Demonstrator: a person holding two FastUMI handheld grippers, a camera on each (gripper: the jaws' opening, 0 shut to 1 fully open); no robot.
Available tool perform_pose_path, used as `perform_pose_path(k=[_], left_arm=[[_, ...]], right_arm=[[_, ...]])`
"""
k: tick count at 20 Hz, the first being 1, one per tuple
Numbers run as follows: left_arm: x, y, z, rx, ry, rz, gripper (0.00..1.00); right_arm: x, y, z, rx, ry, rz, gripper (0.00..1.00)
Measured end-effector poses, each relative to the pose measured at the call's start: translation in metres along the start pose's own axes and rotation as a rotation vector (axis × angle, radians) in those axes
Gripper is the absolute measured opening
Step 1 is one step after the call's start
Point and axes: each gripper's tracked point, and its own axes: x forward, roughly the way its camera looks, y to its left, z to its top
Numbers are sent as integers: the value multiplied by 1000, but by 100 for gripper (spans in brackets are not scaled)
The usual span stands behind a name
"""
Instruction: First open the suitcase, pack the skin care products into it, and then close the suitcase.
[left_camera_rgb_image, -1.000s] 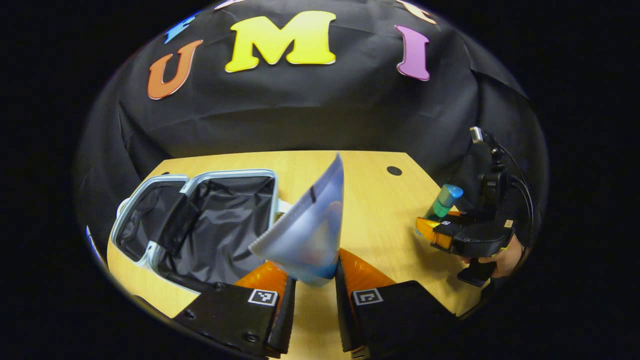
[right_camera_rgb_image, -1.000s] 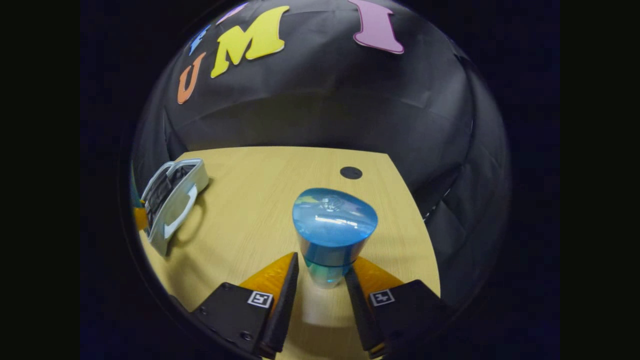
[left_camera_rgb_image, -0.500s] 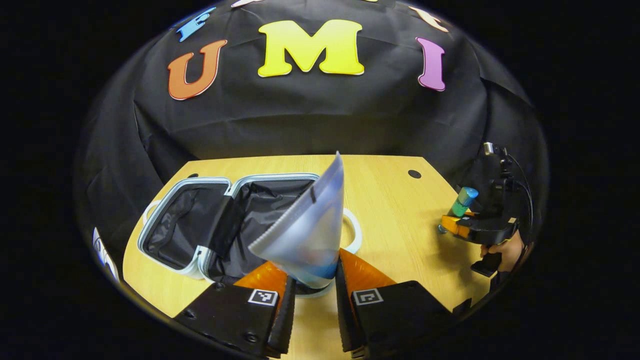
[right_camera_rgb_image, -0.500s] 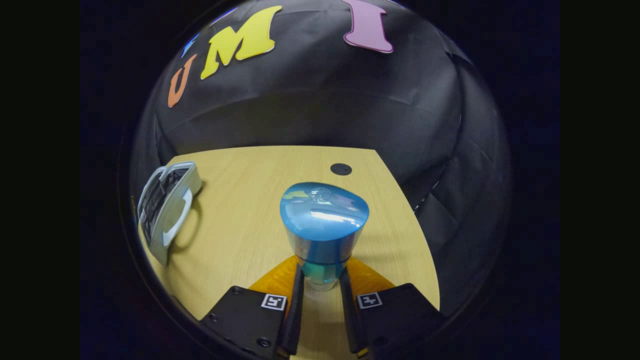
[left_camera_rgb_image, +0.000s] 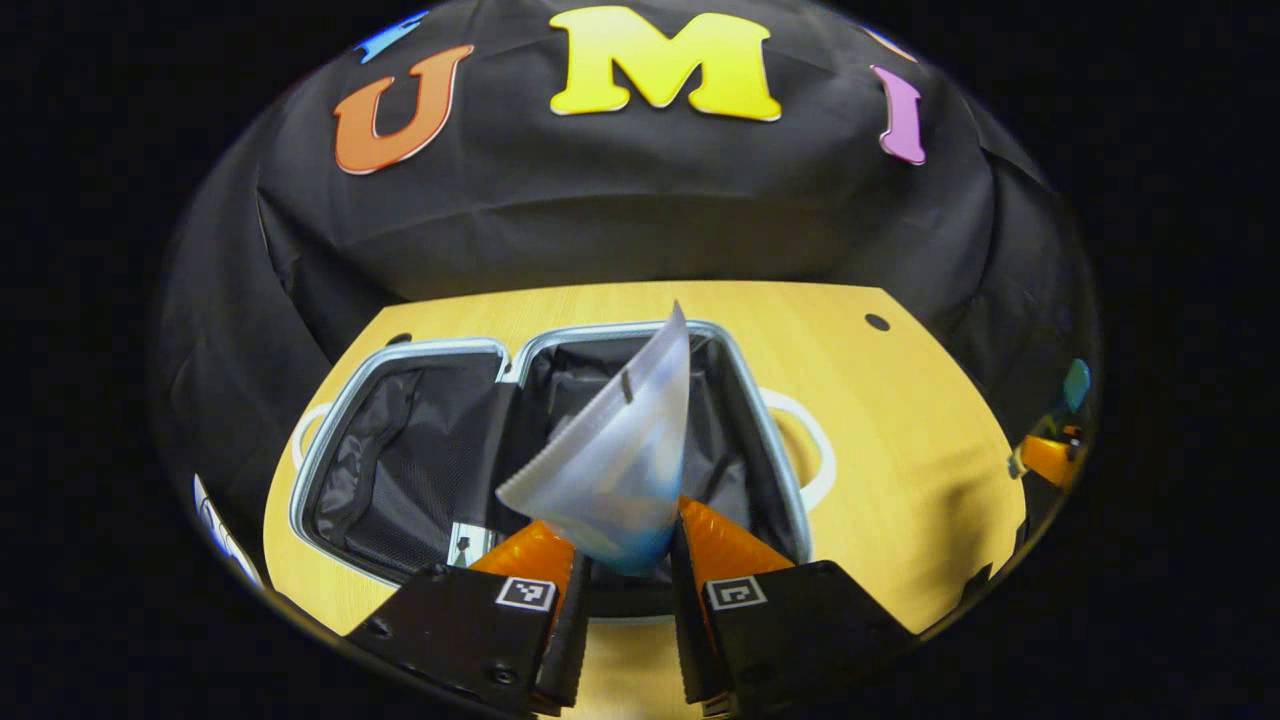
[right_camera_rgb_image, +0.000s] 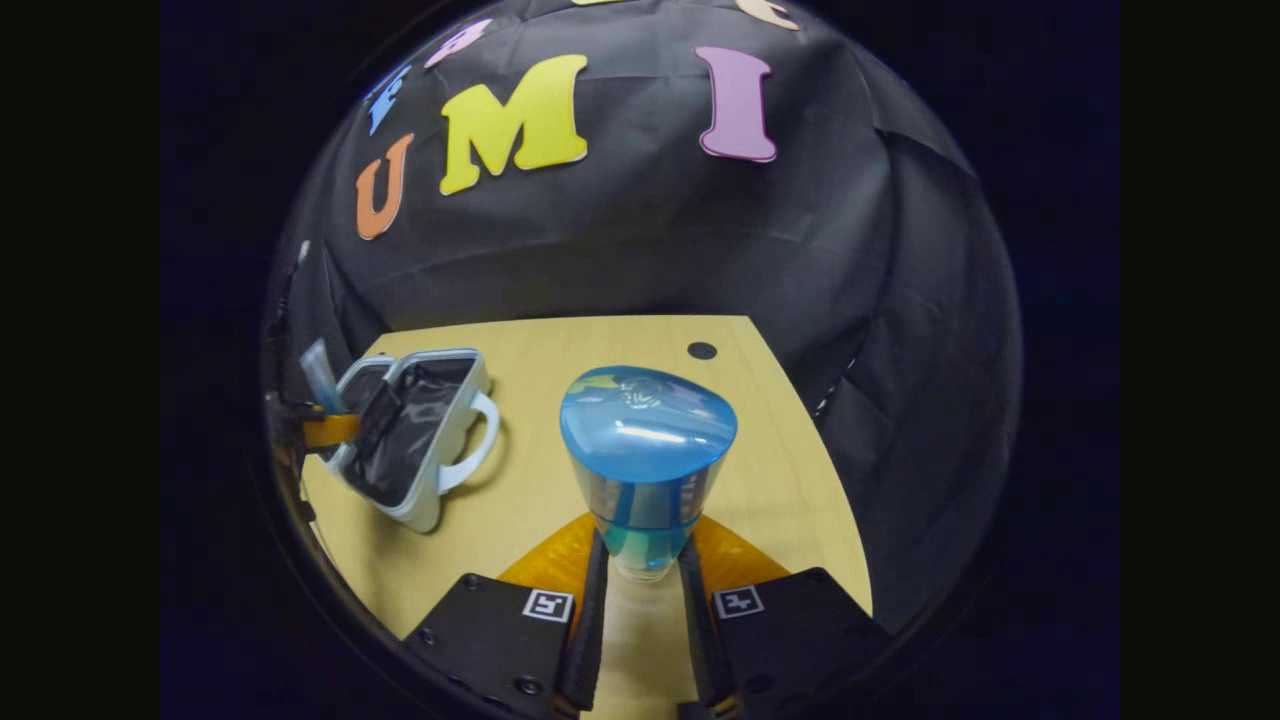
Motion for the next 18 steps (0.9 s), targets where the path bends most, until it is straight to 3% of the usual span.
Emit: perform_pose_path(k=[4, 10, 11, 12, 14, 15, 16, 18], left_arm=[[34, 24, -18, 3, 103, 6, 41], [66, 33, -52, 23, 296, 26, 41], [71, 34, -54, 24, 309, 27, 40], [74, 34, -56, 25, 317, 31, 40], [79, 35, -54, 18, 321, 38, 41], [82, 33, -51, 14, 316, 37, 47], [83, 33, -50, 11, 326, 41, 40], [90, 34, -48, 12, 327, 46, 41]], right_arm=[[-34, 34, 2, -6, -23, -9, 34], [-46, 56, 15, -32, -47, -38, 32], [-46, 58, 16, -36, -48, -40, 36], [-46, 60, 17, -39, -46, -43, 32], [-46, 65, 19, -43, -43, -42, 34], [-45, 69, 20, -48, -39, -38, 34], [-43, 73, 19, -49, -34, -33, 34], [-36, 85, 19, -53, -23, -15, 34]])
